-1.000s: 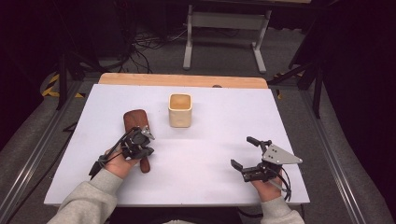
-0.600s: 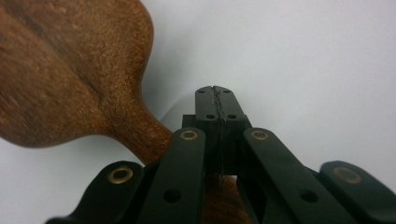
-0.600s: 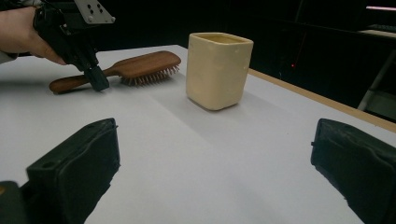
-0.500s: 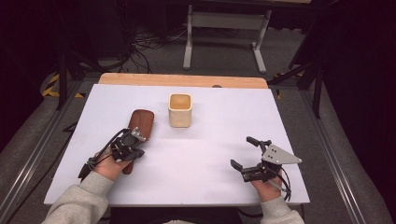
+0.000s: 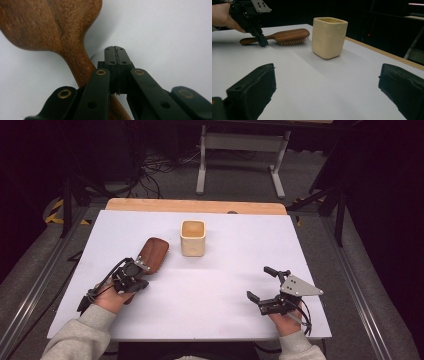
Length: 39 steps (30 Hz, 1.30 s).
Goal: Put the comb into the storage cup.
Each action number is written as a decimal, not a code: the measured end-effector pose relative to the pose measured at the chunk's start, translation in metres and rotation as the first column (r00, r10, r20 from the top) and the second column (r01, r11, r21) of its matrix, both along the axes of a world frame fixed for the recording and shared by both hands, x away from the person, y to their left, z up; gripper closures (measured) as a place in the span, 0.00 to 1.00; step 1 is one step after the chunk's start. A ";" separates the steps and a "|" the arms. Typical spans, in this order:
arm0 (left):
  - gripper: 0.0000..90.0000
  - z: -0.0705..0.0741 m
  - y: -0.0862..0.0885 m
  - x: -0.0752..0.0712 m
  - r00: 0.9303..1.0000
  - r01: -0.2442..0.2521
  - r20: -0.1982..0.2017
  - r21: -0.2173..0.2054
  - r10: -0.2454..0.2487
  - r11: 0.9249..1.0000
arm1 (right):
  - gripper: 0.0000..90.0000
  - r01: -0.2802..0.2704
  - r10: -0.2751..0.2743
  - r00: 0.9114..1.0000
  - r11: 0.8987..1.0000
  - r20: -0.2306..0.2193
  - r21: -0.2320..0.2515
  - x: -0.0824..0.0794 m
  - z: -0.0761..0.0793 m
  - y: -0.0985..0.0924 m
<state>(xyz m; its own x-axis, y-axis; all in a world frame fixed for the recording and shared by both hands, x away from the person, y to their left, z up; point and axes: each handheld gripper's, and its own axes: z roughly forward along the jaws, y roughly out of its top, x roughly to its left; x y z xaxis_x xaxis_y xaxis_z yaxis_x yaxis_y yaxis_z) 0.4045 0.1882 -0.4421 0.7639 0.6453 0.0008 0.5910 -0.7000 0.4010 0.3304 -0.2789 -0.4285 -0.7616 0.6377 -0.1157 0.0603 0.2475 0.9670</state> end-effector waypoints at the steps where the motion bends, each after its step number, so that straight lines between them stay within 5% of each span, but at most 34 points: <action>1: 1.00 0.000 0.001 0.000 1.000 -0.002 -0.004 -0.005 0.002 1.000 | 0.02 0.000 0.000 1.000 1.000 0.000 -0.001 0.000 0.000 0.000; 14: 0.95 0.002 0.014 0.000 1.000 -0.031 -0.004 -0.002 0.031 1.000 | 0.02 0.000 0.000 1.000 1.000 -0.001 -0.002 0.000 0.000 0.000; 21: 0.54 0.021 0.023 -0.002 0.999 -0.039 0.000 -0.134 0.040 0.990 | 0.02 -0.004 0.004 1.000 1.000 -0.002 -0.002 0.000 0.000 0.001; 23: 0.46 0.022 0.024 -0.002 0.998 -0.060 0.003 -0.149 0.061 0.987 | 0.02 -0.004 0.004 1.000 1.000 -0.001 -0.002 0.000 0.000 0.001; 25: 0.21 0.024 0.027 0.001 0.993 -0.104 0.030 -0.152 0.110 0.983 | 0.02 -0.004 0.004 1.000 1.000 0.000 0.002 0.000 0.000 0.001; 27: 0.14 0.022 0.028 0.004 0.988 -0.143 0.033 -0.144 0.149 0.979 | 0.02 -0.004 0.004 1.000 1.000 0.000 0.004 0.000 0.000 0.001; 35: 0.06 0.013 0.023 0.014 0.974 -0.221 0.024 -0.091 0.224 0.971 | 0.02 -0.004 0.004 1.000 1.000 -0.004 0.006 0.000 0.000 0.000; 39: 0.08 0.009 0.020 0.018 0.974 -0.225 0.014 -0.071 0.227 0.972 | 0.02 -0.005 0.005 1.000 1.000 -0.003 0.006 0.000 0.000 0.000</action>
<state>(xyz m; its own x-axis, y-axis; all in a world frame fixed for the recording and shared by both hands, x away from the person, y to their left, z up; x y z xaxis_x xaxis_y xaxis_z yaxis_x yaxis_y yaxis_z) 0.4222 0.2081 -0.4333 0.5984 0.8005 -0.0341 0.7212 -0.5196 0.4581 0.3304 -0.2785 -0.4287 -0.7650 0.6347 -0.1097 0.0623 0.2424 0.9682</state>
